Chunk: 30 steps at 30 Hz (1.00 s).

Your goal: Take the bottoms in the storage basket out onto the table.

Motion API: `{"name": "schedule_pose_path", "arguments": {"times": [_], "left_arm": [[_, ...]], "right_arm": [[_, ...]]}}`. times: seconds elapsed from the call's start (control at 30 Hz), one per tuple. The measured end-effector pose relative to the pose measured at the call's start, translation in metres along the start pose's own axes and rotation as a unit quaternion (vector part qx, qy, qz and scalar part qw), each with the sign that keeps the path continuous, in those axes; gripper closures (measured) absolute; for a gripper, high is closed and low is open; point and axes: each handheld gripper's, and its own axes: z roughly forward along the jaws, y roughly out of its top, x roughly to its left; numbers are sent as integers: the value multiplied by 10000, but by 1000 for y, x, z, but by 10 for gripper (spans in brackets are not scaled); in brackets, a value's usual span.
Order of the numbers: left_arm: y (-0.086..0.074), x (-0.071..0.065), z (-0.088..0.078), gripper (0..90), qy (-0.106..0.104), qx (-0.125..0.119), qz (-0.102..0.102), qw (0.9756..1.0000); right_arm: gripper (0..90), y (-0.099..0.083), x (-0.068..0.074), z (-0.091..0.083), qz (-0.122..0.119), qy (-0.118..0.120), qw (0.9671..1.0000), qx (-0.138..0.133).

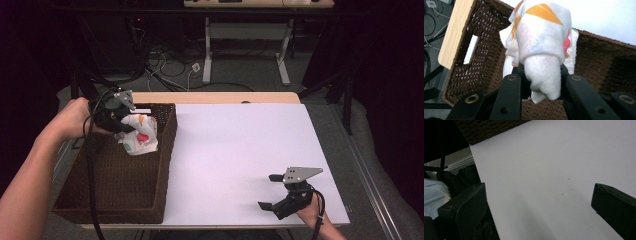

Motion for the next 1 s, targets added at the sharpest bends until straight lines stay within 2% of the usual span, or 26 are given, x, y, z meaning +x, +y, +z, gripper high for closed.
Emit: {"name": "schedule_pose_path", "arguments": {"times": [0.43, 1.0], "left_arm": [[12, -3, -5, 752, -16, -129, 18, 9999], [41, -9, -4, 751, -74, -245, 333, 9991]], "right_arm": [[1, 0, 0, 1, -2, -30, 10000, -35], [1, 0, 0, 0, 0, -8, 10000, -10]]}}
